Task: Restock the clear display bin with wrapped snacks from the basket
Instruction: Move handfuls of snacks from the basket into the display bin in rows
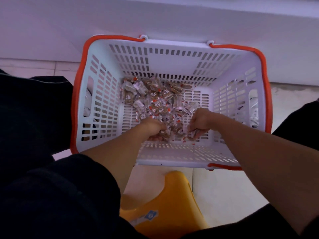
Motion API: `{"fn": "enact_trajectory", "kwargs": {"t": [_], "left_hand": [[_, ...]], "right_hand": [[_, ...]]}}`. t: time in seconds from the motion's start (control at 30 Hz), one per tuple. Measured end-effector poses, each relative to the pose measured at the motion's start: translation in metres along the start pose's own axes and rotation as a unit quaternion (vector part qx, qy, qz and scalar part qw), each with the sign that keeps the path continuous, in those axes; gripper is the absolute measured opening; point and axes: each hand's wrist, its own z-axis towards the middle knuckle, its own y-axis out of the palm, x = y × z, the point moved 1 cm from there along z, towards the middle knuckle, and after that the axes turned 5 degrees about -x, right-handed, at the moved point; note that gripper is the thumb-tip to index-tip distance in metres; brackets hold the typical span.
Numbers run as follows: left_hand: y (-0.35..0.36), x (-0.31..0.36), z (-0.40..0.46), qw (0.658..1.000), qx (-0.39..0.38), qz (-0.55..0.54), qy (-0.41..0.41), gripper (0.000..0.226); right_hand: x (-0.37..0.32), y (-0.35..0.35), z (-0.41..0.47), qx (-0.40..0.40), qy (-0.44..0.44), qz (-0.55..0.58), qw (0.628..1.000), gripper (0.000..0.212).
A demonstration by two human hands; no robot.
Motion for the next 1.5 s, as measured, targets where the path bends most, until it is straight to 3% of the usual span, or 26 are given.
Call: {"fn": "enact_trajectory", "kwargs": {"t": [0.13, 0.23, 0.4, 0.53, 0.63, 0.7, 0.8, 0.9, 0.97, 1.1, 1.3, 1.4, 1.5], "left_hand": [[-0.014, 0.012, -0.023, 0.997, -0.031, -0.064, 0.04, 0.018], [-0.032, 0.038, -0.054, 0.99, -0.08, -0.083, 0.084, 0.017], [-0.061, 0.112, -0.13, 0.976, -0.06, -0.009, 0.209, 0.021], [-0.07, 0.164, -0.212, 0.948, -0.092, -0.081, 0.292, 0.023], [-0.068, 0.193, -0.274, 0.915, -0.11, -0.134, 0.365, 0.029], [-0.062, 0.212, -0.305, 0.887, -0.079, -0.155, 0.428, 0.03], [-0.054, 0.239, -0.335, 0.847, 0.009, -0.088, 0.523, 0.037], [-0.057, 0.255, -0.344, 0.809, 0.045, 0.005, 0.587, 0.033], [-0.063, 0.26, -0.342, 0.786, 0.085, 0.069, 0.609, 0.029], [-0.068, 0.268, -0.336, 0.761, 0.084, 0.103, 0.634, 0.016], [-0.076, 0.276, -0.34, 0.791, 0.023, 0.035, 0.61, 0.014], [-0.078, 0.276, -0.338, 0.793, 0.027, 0.028, 0.608, 0.008], [-0.079, 0.276, -0.335, 0.794, 0.078, 0.013, 0.602, 0.006]], "right_hand": [[-0.006, -0.017, -0.032, -0.091, -0.033, 0.159, 0.983, 0.03], [-0.029, -0.042, -0.072, -0.166, -0.074, 0.147, 0.972, 0.022], [-0.083, -0.08, -0.177, -0.156, -0.185, 0.115, 0.963, 0.029], [-0.1, -0.087, -0.266, -0.052, -0.331, 0.149, 0.93, 0.038], [-0.114, -0.089, -0.314, 0.058, -0.434, 0.207, 0.875, 0.04], [-0.129, -0.095, -0.331, 0.14, -0.481, 0.245, 0.83, 0.034], [-0.154, -0.105, -0.347, 0.252, -0.524, 0.293, 0.759, 0.009], [-0.166, -0.112, -0.352, 0.327, -0.545, 0.297, 0.712, 0.008], [-0.169, -0.112, -0.348, 0.358, -0.549, 0.266, 0.707, 0.013], [-0.174, -0.116, -0.337, 0.39, -0.543, 0.19, 0.719, 0.029], [-0.181, -0.13, -0.337, 0.406, -0.524, 0.104, 0.742, 0.076], [-0.185, -0.127, -0.336, 0.379, -0.537, 0.063, 0.751, 0.073], [-0.187, -0.12, -0.332, 0.369, -0.544, 0.033, 0.752, 0.068]]}}
